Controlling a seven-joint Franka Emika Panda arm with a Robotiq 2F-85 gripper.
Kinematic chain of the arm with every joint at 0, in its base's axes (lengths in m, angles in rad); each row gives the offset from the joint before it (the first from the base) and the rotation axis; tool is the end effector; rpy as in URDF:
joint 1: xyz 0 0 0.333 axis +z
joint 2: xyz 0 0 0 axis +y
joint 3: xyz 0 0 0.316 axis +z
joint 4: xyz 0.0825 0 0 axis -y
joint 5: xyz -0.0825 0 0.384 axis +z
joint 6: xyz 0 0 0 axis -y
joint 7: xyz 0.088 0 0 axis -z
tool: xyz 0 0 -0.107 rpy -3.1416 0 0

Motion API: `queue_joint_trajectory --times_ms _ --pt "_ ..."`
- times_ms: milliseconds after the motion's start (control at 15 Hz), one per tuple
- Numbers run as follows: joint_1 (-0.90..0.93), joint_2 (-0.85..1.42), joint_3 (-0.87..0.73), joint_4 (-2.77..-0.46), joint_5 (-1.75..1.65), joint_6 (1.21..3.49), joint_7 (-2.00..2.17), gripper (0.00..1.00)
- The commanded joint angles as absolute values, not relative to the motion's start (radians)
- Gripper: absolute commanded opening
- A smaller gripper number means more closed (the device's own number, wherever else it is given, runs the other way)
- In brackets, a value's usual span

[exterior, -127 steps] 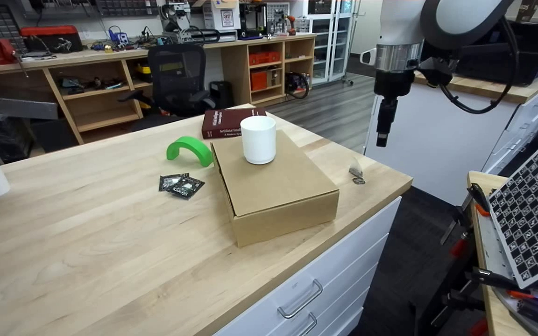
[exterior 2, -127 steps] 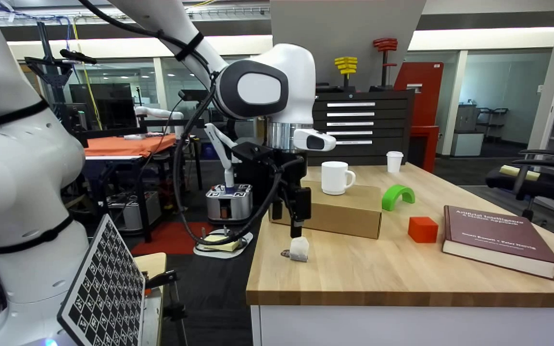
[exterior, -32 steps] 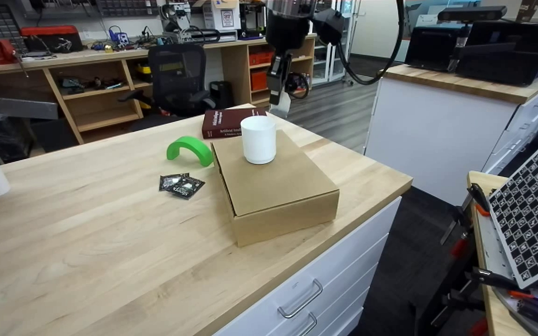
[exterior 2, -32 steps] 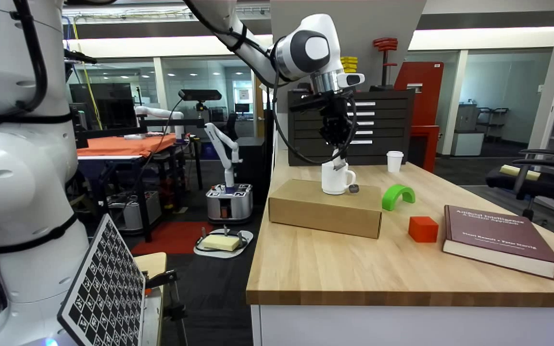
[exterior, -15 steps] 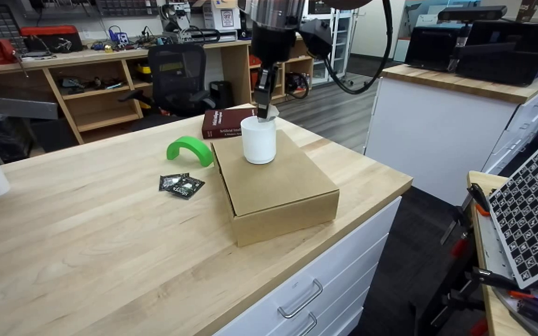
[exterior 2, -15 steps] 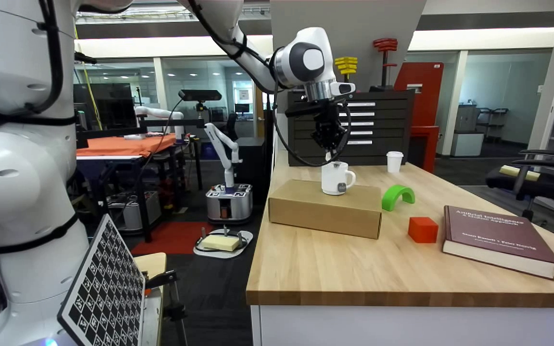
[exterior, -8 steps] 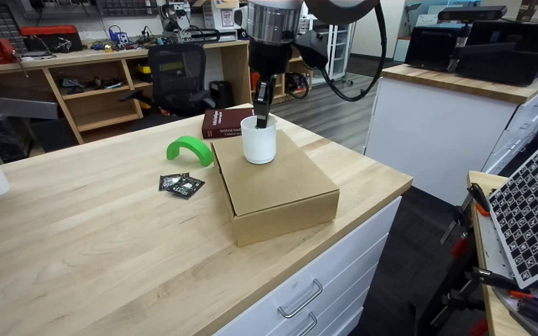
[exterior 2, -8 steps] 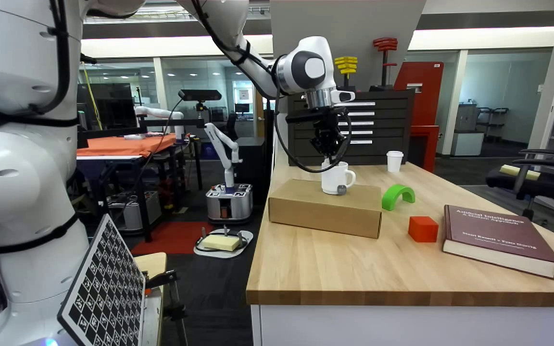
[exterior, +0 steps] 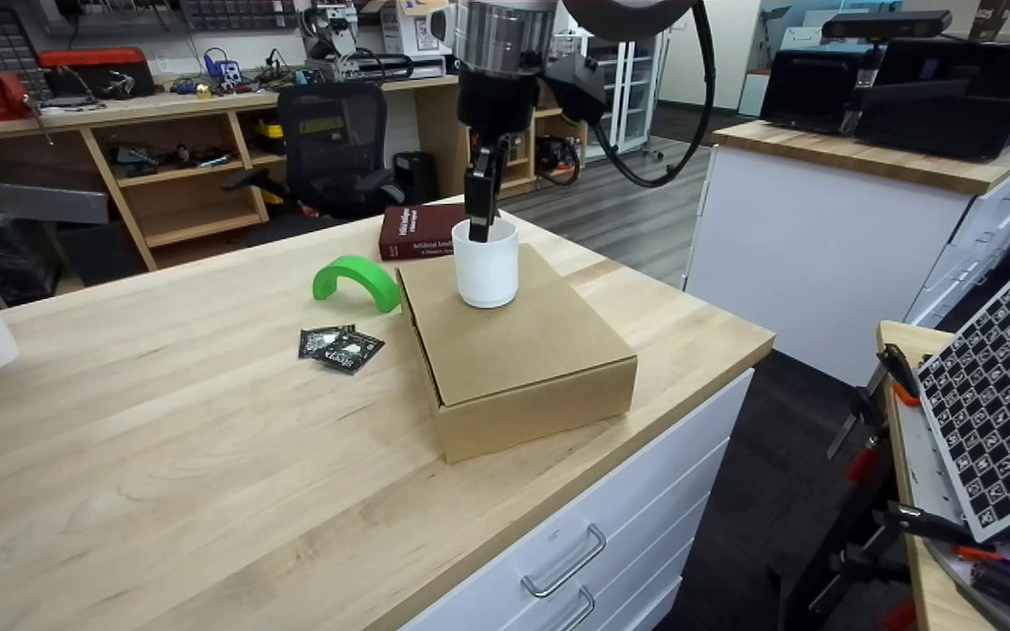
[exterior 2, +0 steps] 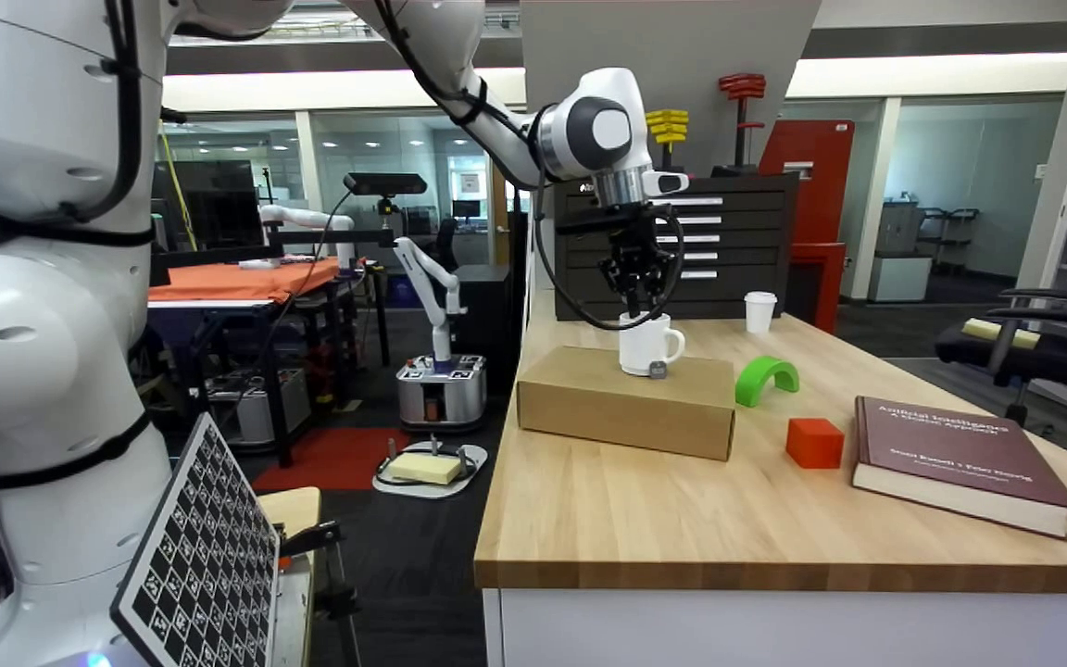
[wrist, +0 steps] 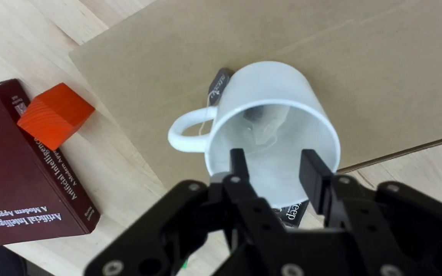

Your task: Put the teabag in the mug

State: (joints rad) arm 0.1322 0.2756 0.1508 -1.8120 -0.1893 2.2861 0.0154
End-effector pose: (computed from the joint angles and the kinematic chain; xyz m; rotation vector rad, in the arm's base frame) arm 0.6247 0.1700 0.4111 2.9891 0.5557 0.3319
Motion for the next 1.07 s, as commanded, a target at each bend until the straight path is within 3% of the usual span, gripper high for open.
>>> queue_joint_trajectory --times_ms 0,267,1000 --pt "0.148 0.284 0.127 -1.783 -0.191 2.282 0.031 0.73" --pt "0.151 0.262 0.136 -1.772 -0.173 2.285 0.025 0.99" --pt "0.15 0.27 0.145 -1.754 -0.173 2.295 0.018 1.0"
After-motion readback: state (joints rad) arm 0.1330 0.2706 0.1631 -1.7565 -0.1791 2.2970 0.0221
